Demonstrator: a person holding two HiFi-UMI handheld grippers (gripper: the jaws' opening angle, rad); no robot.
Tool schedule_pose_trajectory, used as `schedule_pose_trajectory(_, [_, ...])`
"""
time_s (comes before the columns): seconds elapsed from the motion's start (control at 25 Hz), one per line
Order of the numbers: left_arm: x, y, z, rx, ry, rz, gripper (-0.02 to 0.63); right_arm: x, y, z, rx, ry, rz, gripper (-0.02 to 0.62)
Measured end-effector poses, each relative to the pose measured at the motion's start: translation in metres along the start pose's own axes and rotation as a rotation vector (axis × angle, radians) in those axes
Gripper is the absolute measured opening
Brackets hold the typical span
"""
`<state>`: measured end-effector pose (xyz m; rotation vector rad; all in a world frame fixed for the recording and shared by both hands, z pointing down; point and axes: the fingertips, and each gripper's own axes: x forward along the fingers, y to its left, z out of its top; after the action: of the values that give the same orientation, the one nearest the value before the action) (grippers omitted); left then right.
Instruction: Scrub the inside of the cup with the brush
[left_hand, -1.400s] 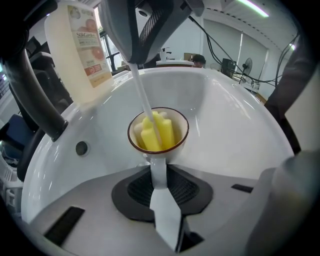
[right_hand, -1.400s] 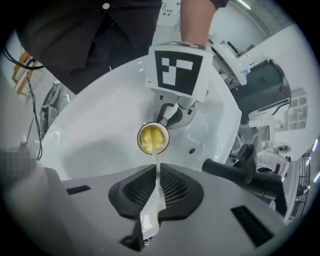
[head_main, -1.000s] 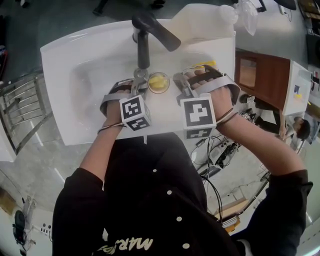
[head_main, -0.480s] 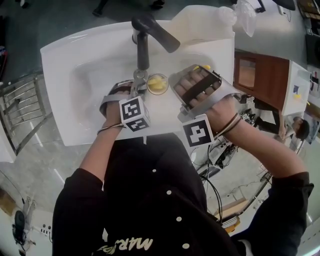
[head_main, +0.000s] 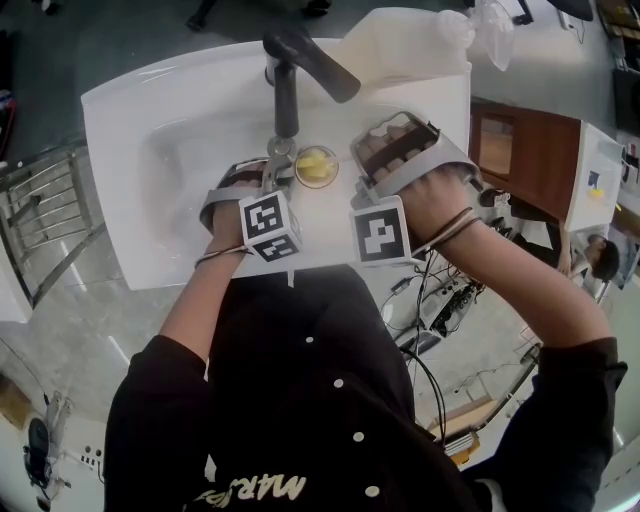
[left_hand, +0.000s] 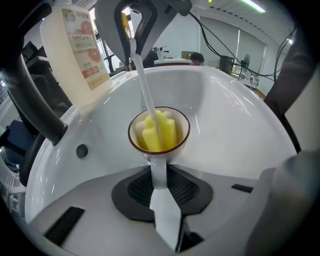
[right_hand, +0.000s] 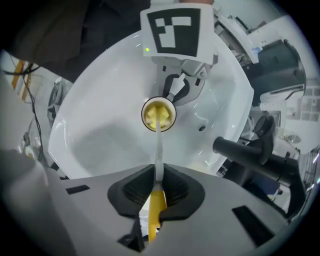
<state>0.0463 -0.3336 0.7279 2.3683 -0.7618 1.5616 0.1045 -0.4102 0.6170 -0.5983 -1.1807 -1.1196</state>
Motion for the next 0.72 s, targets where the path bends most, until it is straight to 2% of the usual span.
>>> schedule_pose_trajectory(0.16, [0.001, 0.0, 0.001, 0.01, 0.004, 0.008, 0.087, 0.002, 0.01, 0.002, 0.209, -0.075, 0.159, 0.051])
schedule_pose_trajectory(0.36, [0.002, 0.001, 0.0, 0.013, 0.019, 0.014, 0.087, -0.002, 0.022, 0.005, 0.575, -0.24, 0.432, 0.05])
schedule_pose_trajectory(0.48, [0.001, 0.001, -0.001, 0.015, 0.023, 0.014, 0.087, -0.004, 0.027, 0.005, 0.7, -0.281, 0.506, 0.049])
schedule_pose_trajectory(0.72, [0.003, 0.001, -0.001, 0.043, 0.028, 0.026, 0.087, -0.013, 0.044, 0.008, 1.012, -0.381, 0.69, 0.049])
